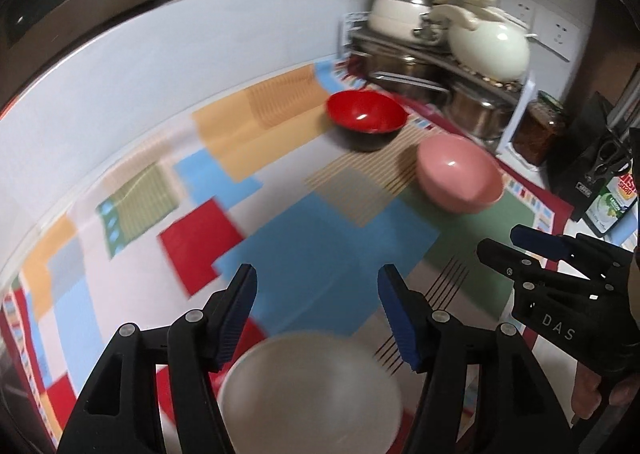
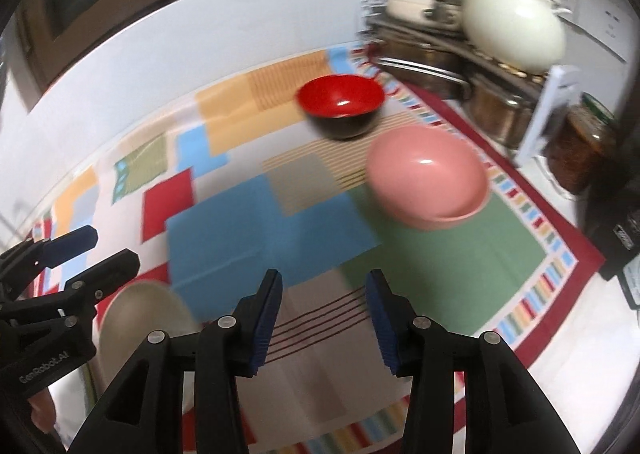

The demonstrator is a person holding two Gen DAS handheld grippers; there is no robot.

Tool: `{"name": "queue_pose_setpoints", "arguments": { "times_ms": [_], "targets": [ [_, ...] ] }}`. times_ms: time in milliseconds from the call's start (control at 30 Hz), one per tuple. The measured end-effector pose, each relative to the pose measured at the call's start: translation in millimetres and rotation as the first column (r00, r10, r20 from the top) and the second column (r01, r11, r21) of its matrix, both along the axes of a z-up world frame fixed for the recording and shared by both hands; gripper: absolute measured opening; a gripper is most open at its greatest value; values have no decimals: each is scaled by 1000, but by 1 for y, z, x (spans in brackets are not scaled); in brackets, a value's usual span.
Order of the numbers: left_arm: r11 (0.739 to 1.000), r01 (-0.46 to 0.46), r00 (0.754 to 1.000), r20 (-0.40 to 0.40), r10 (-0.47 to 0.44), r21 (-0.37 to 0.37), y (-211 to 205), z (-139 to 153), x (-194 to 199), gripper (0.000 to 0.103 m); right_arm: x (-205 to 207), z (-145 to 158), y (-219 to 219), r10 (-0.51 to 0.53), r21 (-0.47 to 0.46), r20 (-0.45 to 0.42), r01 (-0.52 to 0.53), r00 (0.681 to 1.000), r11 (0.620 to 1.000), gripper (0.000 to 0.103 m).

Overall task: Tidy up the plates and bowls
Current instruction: 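Move the left gripper toward the pink bowl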

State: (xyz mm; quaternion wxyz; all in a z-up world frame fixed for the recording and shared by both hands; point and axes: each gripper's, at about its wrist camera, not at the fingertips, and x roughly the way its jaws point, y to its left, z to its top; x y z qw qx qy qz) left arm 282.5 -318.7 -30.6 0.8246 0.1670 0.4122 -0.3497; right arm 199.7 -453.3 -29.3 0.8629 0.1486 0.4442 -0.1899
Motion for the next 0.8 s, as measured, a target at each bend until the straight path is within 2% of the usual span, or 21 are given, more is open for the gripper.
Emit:
{"name": "queue_pose_setpoints", "arguments": {
  "times_ms": [233,433,800],
  "targets": [
    [996,85,996,-16,-85,-7,-62,5,8,62,-9,5,-53,-103,-10,23,103,994,995,45],
    [991,131,990,-40,-132,-12,-109,-4,19,62,-9,1,-100,-171,-14,27,172,985,985,45],
    [983,168,981,-113,-158,80,-182,-41,42,58,7,-28,-157,-238,70,8,237,971,969,45]
  ]
}}
